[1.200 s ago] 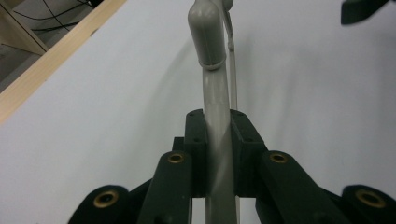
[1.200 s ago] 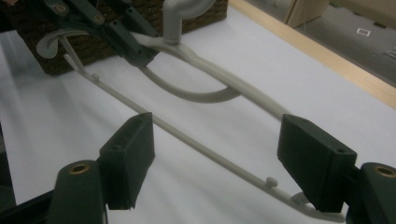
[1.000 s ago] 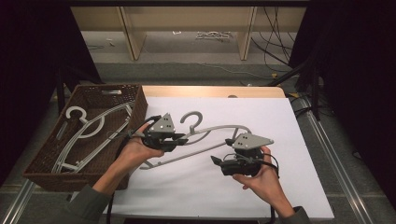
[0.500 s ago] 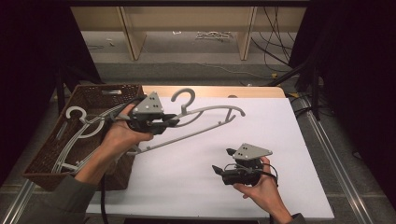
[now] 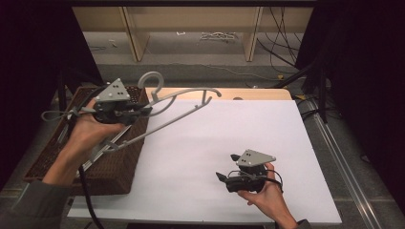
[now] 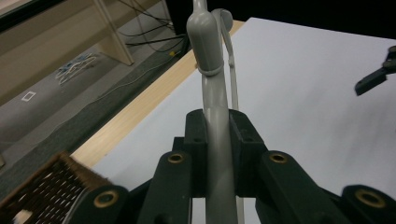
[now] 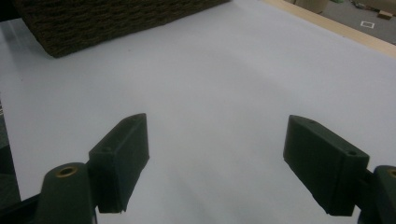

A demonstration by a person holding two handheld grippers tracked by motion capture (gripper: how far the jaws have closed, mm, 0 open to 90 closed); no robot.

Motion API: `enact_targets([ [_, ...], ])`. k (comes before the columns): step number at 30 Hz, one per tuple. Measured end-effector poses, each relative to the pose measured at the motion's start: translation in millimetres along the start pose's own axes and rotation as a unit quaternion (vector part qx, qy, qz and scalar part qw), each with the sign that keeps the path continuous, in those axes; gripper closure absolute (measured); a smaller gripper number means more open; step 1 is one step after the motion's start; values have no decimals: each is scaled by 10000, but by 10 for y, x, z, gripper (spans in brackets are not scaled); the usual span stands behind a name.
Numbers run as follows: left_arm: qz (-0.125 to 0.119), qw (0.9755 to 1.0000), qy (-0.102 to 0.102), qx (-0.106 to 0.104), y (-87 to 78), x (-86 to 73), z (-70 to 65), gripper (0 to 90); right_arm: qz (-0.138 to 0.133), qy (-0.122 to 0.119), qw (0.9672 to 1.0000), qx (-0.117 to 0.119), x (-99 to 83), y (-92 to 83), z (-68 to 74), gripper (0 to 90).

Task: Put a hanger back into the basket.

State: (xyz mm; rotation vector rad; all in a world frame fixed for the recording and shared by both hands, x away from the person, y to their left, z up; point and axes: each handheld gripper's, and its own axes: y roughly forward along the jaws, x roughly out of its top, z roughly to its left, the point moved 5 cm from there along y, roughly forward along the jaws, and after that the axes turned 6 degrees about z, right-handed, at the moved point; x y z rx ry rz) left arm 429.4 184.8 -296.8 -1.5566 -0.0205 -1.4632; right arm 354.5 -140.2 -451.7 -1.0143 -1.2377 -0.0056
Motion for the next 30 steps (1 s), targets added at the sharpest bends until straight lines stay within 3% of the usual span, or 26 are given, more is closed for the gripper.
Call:
enact_targets([
  [1,-51,9998,-145,112,-81,-47,93,794,33,-5,10000,4,-11,7,-2,232],
  [8,1,9985,-283,476,-342,-179,325,794,115,-10,9999,33,-35,36,16,231],
  [9,-76,9973,-410,609,-407,-221,391,794,90,-9,9999,54,-26,35,21,231],
  [11,-89,9972,-390,635,-433,-247,435,794,91,-2,10000,34,-31,39,20,229],
  [15,-189,9937,-641,896,-576,-426,647,794,94,5,9999,51,-36,45,25,228],
  [20,-149,9906,-837,1069,-634,-599,802,793,108,1,9999,52,-39,51,23,228],
  [24,-6,9860,-1051,1297,-647,-819,936,794,129,-8,9999,61,-43,59,23,229],
  [30,88,9834,-1217,1340,-629,-987,1020,794,141,-16,9999,77,-43,61,30,229],
])
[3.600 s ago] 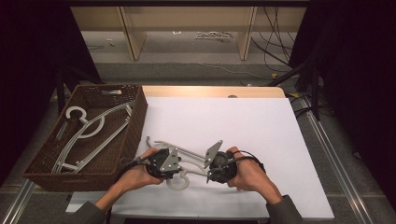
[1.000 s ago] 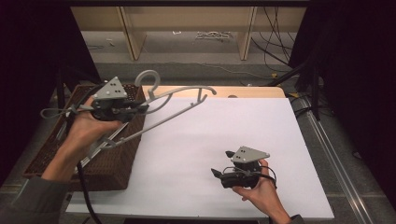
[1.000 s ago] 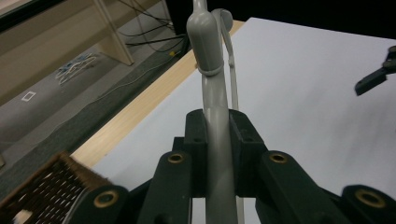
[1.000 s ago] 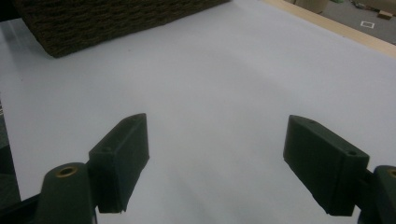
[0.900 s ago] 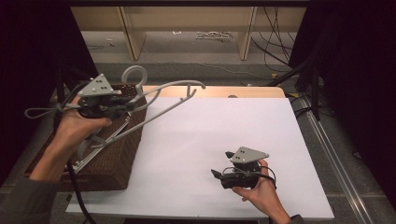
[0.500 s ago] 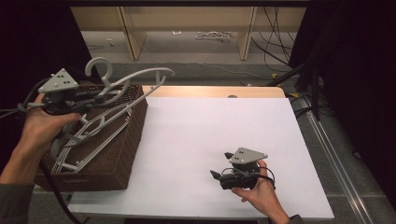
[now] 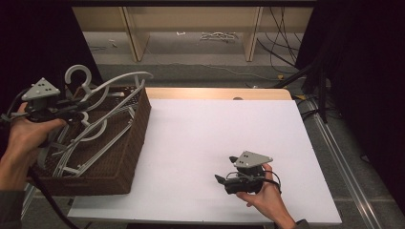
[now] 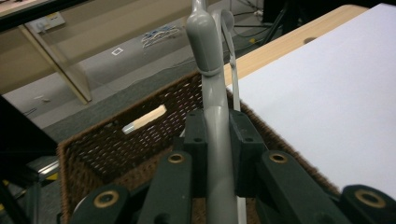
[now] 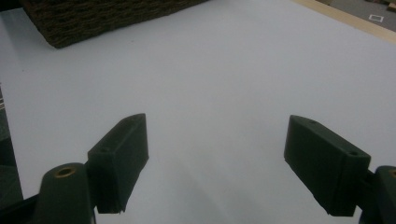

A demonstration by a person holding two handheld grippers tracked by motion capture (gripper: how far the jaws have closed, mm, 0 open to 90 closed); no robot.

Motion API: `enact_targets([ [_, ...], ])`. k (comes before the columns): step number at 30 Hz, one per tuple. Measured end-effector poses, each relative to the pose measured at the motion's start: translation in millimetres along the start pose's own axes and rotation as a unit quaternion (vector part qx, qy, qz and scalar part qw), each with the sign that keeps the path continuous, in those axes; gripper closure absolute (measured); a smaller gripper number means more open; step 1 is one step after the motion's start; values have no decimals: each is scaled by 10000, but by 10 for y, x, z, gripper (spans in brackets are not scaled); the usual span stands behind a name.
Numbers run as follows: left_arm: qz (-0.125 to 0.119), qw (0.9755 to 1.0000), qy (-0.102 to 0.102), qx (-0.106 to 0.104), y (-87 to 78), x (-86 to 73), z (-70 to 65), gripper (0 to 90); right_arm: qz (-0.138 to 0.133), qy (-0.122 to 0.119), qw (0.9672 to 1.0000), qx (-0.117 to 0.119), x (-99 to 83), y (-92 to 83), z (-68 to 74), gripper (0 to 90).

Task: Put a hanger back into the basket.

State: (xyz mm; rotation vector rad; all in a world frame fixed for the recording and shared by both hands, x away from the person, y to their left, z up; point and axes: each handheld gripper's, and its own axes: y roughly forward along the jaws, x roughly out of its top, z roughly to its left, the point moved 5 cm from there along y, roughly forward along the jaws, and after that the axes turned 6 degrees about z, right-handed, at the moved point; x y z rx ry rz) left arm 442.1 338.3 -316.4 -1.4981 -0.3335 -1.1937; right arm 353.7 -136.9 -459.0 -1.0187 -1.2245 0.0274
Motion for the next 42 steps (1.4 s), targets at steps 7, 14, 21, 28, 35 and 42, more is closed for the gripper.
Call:
enact_targets([
  [7,127,9998,-11,120,18,-140,134,793,16,1,10000,9,-6,9,-7,229],
  [14,293,9994,-47,195,0,-303,236,794,78,9,10000,25,-20,15,-7,229],
  [21,475,9986,-98,191,89,-414,284,794,89,20,10000,33,-23,31,-4,231],
  [28,761,9970,96,127,218,-470,268,794,102,41,9999,48,-28,32,-12,230],
  [35,1078,9932,429,-77,361,-469,227,791,114,11,9999,46,-30,36,-10,231],
  [42,1413,9898,131,-94,590,-655,199,791,137,33,9999,59,-37,35,-8,231],
])
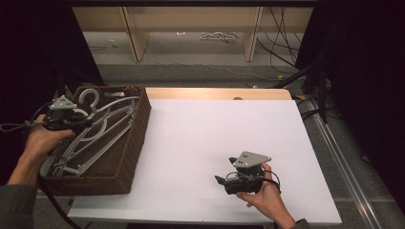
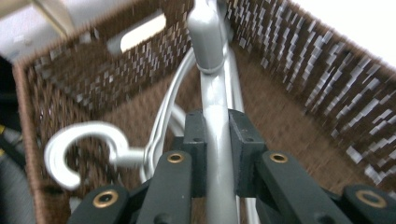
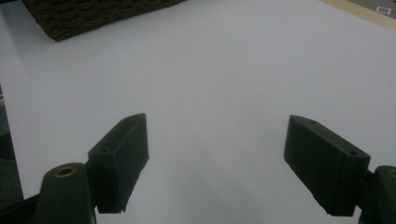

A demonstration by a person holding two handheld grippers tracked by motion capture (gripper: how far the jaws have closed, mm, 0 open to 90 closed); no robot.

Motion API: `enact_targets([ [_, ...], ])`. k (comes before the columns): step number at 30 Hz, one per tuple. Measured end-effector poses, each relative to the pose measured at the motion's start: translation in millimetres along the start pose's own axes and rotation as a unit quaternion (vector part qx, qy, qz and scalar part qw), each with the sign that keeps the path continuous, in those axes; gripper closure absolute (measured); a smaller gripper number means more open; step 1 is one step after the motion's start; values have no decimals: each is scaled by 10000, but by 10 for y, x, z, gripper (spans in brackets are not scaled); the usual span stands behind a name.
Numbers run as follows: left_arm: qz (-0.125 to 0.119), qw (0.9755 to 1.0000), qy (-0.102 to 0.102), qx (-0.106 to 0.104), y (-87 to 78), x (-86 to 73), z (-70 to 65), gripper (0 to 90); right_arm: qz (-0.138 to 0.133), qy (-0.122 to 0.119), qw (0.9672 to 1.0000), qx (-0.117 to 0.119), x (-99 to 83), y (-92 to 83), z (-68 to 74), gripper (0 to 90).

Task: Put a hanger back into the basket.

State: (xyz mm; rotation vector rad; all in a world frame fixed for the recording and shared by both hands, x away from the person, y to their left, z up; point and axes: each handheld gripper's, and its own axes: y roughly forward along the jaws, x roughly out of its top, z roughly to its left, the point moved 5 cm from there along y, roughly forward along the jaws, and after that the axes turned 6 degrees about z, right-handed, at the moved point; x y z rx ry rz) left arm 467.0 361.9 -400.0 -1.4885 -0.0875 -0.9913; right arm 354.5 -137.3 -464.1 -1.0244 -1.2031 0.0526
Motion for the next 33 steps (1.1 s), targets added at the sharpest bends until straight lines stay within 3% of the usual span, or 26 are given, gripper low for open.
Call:
enact_targets([
  [1,12,9999,-128,-32,45,-66,23,792,-2,13,10000,4,4,0,1,230],
  [7,85,9989,-443,-85,166,-232,93,787,-4,-31,10000,15,10,11,9,231],
  [10,105,9988,-463,-82,165,-238,108,781,23,-36,10000,2,2,15,6,232],
  [11,47,9986,-517,-46,176,-234,111,781,25,-37,10000,4,-1,16,5,232],
  [16,266,9958,-859,187,237,-252,176,713,15,-40,10000,1,3,13,6,232],
  [20,327,9951,-854,362,294,-261,209,656,3,-23,10000,-6,4,16,1,233],
  [26,394,9923,-1080,465,352,-310,236,618,68,11,10000,4,-9,17,1,235],
  [28,506,9888,-1218,706,351,-322,257,555,38,-7,10000,9,-2,20,-2,235],
  [29,506,9888,-1218,706,351,-322,257,486,38,-7,10000,9,-2,20,-2,235],
  [31,283,9842,-1571,764,329,-322,315,445,53,-26,10000,-7,-7,22,-2,236],
  [33,240,9814,-1674,909,303,-327,342,393,33,-15,10000,-1,-1,19,-1,235],
])
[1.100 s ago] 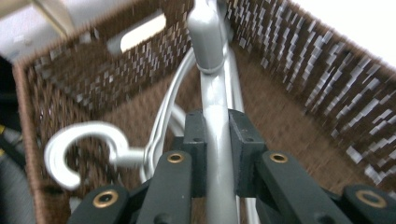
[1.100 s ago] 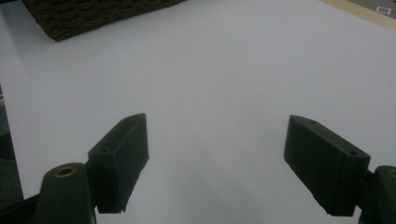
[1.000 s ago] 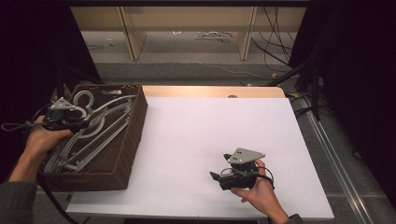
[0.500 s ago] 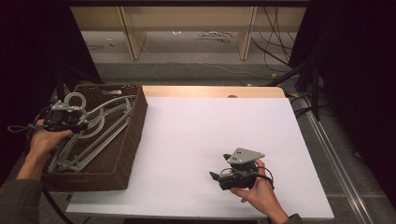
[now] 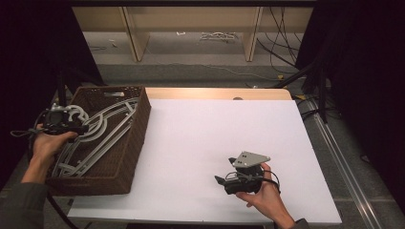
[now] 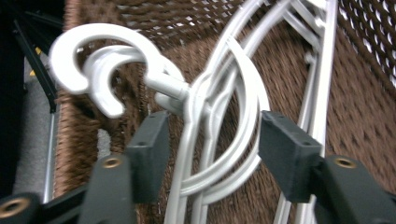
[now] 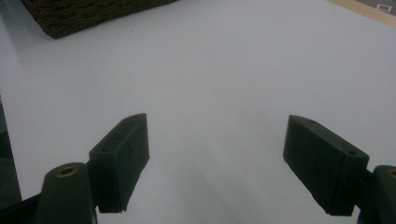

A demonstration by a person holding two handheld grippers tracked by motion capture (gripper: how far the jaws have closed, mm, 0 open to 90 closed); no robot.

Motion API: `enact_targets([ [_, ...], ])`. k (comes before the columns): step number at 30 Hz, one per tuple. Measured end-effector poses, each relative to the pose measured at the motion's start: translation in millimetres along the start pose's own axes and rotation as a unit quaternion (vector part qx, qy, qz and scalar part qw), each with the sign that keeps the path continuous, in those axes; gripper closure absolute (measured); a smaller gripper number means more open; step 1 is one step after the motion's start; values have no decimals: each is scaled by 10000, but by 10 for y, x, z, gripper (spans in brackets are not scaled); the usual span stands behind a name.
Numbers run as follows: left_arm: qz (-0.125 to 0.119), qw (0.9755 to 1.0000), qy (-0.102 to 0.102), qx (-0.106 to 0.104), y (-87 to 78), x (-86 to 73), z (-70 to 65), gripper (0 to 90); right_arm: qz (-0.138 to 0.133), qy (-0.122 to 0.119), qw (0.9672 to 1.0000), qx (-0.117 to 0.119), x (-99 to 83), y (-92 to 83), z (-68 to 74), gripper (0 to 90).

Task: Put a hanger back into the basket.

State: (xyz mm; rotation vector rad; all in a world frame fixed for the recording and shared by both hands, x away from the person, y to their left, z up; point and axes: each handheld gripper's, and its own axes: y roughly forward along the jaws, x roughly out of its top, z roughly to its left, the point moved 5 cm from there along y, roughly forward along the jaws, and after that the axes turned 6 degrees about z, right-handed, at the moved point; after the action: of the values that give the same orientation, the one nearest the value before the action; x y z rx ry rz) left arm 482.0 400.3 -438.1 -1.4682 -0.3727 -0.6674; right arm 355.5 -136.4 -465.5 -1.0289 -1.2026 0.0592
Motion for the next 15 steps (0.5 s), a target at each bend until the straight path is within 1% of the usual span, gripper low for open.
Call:
enact_targets([
  [1,0,10000,0,0,0,0,0,369,0,0,10000,0,0,0,0,235],
  [2,-65,10000,-68,-17,-42,-1,0,355,10,44,10000,-8,-1,-3,1,236],
  [3,-65,10000,-68,-17,-42,-1,0,353,26,28,10000,-4,-5,-1,-2,235],
  [5,-180,9997,-104,-84,-91,6,-22,351,18,23,10000,-4,-5,0,-4,234],
  [6,-282,9995,-81,-118,-147,17,-50,345,-27,21,10000,-25,4,1,-9,234],
  [7,-282,9995,-81,-118,-147,17,-50,337,-27,21,10000,-25,4,1,-9,234],
  [9,-360,9991,-93,-185,-195,28,-95,324,23,40,10000,-18,-4,-1,0,234],
  [10,-436,9987,-66,-243,-249,41,-147,320,15,41,10000,-16,-2,-2,1,235],
  [11,-436,9987,-66,-243,-249,41,-147,312,15,41,10000,-16,-2,-2,1,235],
  [13,-542,9981,-14,-304,-311,58,-219,300,-27,17,10000,-32,5,1,-5,234],
  [14,-639,9972,76,-375,-378,75,-298,295,-19,15,10000,-35,1,0,-6,234],
  [15,-639,9972,76,-375,-378,75,-298,289,-19,15,10000,-35,1,0,-6,234],
])
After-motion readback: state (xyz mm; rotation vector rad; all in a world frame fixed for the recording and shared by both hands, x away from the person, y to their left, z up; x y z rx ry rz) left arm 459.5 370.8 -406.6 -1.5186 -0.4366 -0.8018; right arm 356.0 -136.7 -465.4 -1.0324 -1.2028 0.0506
